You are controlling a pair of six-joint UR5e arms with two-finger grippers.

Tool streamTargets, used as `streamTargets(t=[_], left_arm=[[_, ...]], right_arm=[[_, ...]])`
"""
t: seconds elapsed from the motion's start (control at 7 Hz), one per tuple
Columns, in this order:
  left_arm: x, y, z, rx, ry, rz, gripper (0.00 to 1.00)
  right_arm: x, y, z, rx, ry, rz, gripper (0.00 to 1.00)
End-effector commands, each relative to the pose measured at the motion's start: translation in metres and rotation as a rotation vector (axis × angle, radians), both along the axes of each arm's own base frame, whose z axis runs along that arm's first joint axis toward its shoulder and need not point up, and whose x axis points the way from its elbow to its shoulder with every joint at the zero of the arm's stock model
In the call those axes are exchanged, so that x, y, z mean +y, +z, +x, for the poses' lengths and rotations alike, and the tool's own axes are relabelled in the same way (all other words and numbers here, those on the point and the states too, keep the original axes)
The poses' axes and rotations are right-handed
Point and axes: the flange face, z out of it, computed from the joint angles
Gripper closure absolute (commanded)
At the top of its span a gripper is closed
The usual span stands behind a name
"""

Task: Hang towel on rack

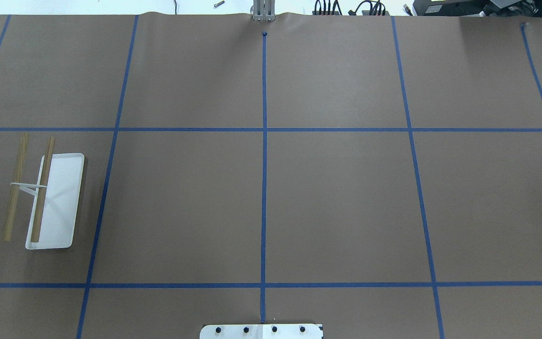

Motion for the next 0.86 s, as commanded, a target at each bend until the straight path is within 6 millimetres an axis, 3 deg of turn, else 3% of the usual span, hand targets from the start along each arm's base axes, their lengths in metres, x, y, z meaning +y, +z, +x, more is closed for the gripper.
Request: streamTargets(t=[0.0, 0.71], left_arm=[[0.0, 0.0, 0.0, 0.0, 0.0, 0.001, 0.02], [0.0, 0.0, 0.0, 0.0, 0.0, 0.001, 0.02]], right_arm=[[0.001, 0.001, 0.0, 0.003, -0.02, 0.009, 0.0], [0.004, 0.003, 0.017, 0.023, -0.02, 0.025, 0.0]])
